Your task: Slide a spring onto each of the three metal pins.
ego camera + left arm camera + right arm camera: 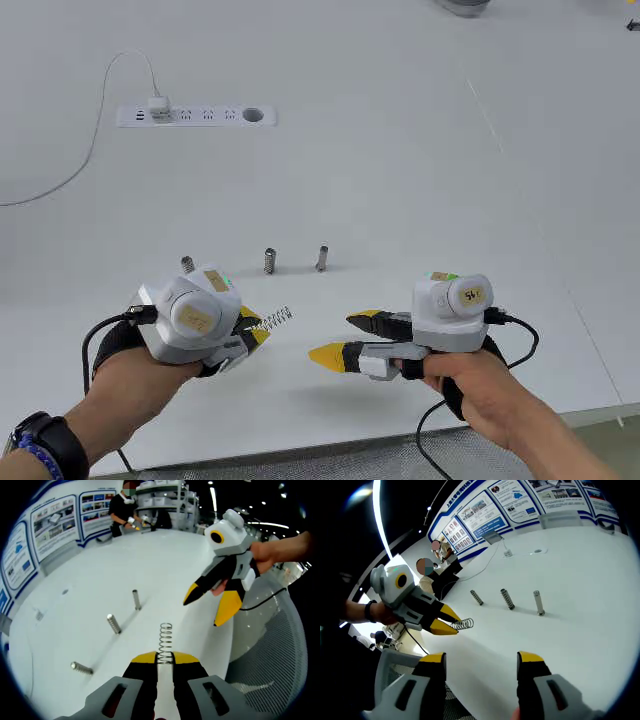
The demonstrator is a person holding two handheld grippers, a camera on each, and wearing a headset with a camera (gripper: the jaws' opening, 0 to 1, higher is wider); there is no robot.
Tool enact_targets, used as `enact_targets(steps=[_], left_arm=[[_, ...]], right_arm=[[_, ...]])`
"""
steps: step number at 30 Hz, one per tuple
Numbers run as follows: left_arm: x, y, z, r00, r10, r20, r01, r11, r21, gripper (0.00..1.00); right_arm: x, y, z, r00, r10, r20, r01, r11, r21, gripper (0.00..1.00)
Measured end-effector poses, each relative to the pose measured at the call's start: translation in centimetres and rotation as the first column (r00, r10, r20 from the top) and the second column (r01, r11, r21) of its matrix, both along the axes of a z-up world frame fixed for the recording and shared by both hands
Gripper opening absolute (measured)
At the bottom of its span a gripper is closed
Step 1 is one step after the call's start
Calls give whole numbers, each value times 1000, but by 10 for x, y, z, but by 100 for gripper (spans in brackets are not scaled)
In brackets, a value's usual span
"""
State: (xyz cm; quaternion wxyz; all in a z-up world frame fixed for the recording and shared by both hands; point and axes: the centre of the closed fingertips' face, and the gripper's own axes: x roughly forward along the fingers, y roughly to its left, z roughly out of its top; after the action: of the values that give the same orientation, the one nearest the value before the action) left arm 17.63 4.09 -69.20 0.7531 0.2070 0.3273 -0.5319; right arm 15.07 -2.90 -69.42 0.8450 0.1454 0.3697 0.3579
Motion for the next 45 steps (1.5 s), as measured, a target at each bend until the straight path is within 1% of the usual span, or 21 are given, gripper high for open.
enact_targets(steps=[6, 12, 14, 16, 17, 20, 23, 25, 29, 36, 38, 41, 45], left_arm=[[-4, 1, 8, 1000, -24, 15, 24, 1000, -4, 10], [-13, -2, 17, 997, -71, 36, 71, 997, -3, 10], [-15, -4, 18, 996, -85, 36, 86, 996, -5, 10], [-19, -5, 17, 994, -102, 30, 102, 995, -3, 10], [-21, -8, 18, 993, -115, 37, 115, 993, 0, 10], [-25, -11, 19, 991, -130, 38, 130, 991, -3, 10], [-30, -16, 22, 987, -156, 50, 156, 988, -1, 10], [-32, -18, 22, 982, -177, 58, 177, 984, 8, 10], [-34, -19, 22, 979, -193, 61, 193, 981, 8, 10], [-34, -22, 26, 974, -216, 67, 216, 976, 6, 10], [-35, -22, 27, 972, -225, 69, 225, 974, 7, 10], [-37, -23, 27, 970, -232, 67, 233, 973, 5, 10], [-39, -24, 27, 965, -253, 73, 253, 967, 12, 10]], right_arm=[[3, 6, 7, 1000, 4, 1, -4, 999, 39, 52], [1, 19, 16, 999, 33, -7, -32, 995, 92, 40], [1, 24, 21, 999, 40, -3, -39, 993, 115, 35], [1, 27, 24, 999, 41, -6, -40, 990, 137, 33], [2, 29, 26, 999, 46, -8, -45, 988, 149, 32], [2, 33, 27, 998, 57, -11, -54, 986, 157, 30], [0, 37, 29, 997, 69, -16, -65, 983, 170, 29], [0, 38, 29, 997, 74, -26, -68, 982, 175, 28], [-2, 39, 31, 996, 74, -43, -64, 977, 203, 26], [-6, 41, 32, 995, 84, -58, -69, 972, 223, 23], [-6, 41, 34, 995, 81, -64, -64, 969, 238, 21], [-7, 41, 34, 994, 81, -74, -61, 968, 243, 20], [-9, 39, 34, 993, 85, -86, -61, 965, 255, 16]])
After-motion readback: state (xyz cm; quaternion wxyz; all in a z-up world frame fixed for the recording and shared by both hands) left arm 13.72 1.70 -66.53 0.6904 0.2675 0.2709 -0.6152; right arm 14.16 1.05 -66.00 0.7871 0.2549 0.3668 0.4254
